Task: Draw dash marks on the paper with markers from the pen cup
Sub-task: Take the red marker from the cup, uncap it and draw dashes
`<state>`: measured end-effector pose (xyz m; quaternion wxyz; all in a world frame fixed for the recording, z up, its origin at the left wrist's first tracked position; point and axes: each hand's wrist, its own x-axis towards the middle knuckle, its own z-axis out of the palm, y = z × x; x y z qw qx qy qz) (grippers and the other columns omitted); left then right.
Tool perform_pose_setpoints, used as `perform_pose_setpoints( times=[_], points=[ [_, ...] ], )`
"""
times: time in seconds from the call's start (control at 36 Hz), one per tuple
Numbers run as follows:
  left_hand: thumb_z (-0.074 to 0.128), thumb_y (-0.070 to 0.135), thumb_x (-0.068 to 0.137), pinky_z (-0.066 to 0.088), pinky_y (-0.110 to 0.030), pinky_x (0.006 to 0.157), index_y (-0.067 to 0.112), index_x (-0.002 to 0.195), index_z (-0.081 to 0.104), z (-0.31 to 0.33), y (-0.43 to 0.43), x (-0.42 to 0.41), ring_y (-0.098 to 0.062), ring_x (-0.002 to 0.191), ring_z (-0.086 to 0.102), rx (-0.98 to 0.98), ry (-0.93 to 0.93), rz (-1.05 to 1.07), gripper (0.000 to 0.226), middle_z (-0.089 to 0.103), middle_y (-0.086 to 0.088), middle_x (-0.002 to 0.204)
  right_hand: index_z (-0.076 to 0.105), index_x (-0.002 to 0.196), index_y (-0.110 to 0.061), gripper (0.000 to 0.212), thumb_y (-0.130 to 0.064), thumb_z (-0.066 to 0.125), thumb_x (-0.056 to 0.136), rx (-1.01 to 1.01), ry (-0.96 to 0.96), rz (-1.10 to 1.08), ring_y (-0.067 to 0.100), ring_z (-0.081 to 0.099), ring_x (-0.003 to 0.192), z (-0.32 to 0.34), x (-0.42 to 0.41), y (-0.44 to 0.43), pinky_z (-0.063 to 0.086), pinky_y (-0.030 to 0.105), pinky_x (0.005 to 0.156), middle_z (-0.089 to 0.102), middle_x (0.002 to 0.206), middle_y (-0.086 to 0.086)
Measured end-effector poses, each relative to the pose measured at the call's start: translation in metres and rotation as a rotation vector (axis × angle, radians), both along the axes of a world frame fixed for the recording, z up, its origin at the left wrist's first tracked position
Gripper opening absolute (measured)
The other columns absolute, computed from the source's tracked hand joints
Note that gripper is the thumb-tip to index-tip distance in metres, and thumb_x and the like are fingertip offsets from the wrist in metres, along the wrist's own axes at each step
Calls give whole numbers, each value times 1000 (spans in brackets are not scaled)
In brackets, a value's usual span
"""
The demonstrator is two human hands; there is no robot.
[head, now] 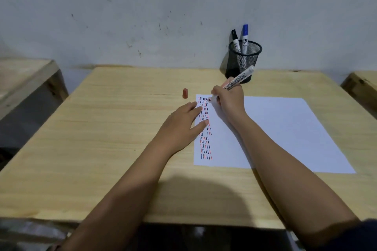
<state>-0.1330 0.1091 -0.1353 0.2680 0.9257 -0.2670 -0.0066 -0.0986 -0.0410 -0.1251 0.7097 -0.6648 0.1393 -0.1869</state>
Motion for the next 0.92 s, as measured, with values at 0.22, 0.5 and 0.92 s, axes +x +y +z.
perform_pose_setpoints(
  times=[0.22, 0.5, 0.92],
  points=[
    [45, 42, 95, 28, -25, 104, 17, 140, 41, 1, -1, -1, -13, 138, 30, 20, -4, 4, 51, 33, 1, 152, 37, 76, -12, 26, 9, 51, 77, -81, 3, 42, 9, 27, 44, 1, -3, 1, 30, 10, 37, 26, 59, 4],
    [44, 42, 95, 27, -28, 107, 18, 142, 38, 1, -1, -2, -14, 141, 27, 28, 7, 9, 53, 29, 1, 155, 32, 67, -14, 32, 7, 53, 77, -152, 18, 33, 2, 29, 36, 0, -4, 2, 29, 9, 37, 29, 58, 3],
    [45, 42, 95, 27, -26, 104, 18, 141, 39, -2, -1, 0, -13, 139, 29, -2, -13, -3, 52, 32, 2, 153, 34, 65, -13, 29, 6, 56, 73, -204, 12, 49, 10, 32, 46, -4, 1, -3, 31, 10, 38, 32, 57, 4]
  ],
)
